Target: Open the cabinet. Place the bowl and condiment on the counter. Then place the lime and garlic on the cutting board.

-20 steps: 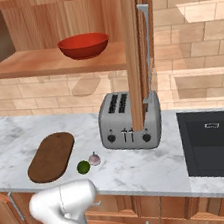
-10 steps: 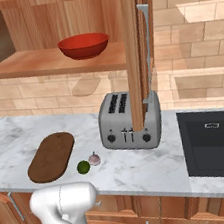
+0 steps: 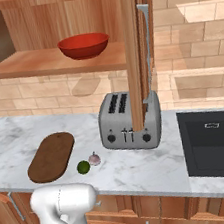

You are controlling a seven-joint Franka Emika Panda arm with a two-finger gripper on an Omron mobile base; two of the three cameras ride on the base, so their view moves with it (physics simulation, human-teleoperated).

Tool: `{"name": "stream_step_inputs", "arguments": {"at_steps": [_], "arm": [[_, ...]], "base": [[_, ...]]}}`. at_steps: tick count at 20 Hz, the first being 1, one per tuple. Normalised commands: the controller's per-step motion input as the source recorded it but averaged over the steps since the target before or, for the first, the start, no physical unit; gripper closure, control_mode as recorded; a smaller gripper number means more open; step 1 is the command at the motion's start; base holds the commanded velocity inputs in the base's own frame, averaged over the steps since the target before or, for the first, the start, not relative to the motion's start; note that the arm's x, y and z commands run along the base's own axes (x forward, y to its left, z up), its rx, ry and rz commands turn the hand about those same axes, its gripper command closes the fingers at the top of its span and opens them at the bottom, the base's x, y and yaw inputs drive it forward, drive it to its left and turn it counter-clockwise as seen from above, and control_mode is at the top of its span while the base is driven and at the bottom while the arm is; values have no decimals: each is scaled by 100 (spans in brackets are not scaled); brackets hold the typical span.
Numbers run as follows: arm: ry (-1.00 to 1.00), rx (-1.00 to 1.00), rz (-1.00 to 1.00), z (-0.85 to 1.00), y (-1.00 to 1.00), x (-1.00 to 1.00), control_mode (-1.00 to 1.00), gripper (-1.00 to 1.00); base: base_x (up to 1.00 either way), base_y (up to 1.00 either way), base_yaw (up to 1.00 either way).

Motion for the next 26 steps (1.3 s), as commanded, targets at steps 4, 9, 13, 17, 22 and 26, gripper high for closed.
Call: {"name": "stream_step_inputs", "arguments": {"at_steps": [4,9,13,17,22,26], "arm": [[0,0,-1,15,-17,5,-100,-100],[0,0,-11,14,-3,16,-100,-100],[0,-2,-19,6,0,32,-100,-100],[0,-6,-19,0,0,47,-100,-100],[0,-5,-18,0,0,39,-100,-100],[0,-2,-14,6,0,26,-100,-100]], "base": [[0,0,0],[0,0,0],[0,0,0],[0,0,0],[0,0,0],[0,0,0]]}}
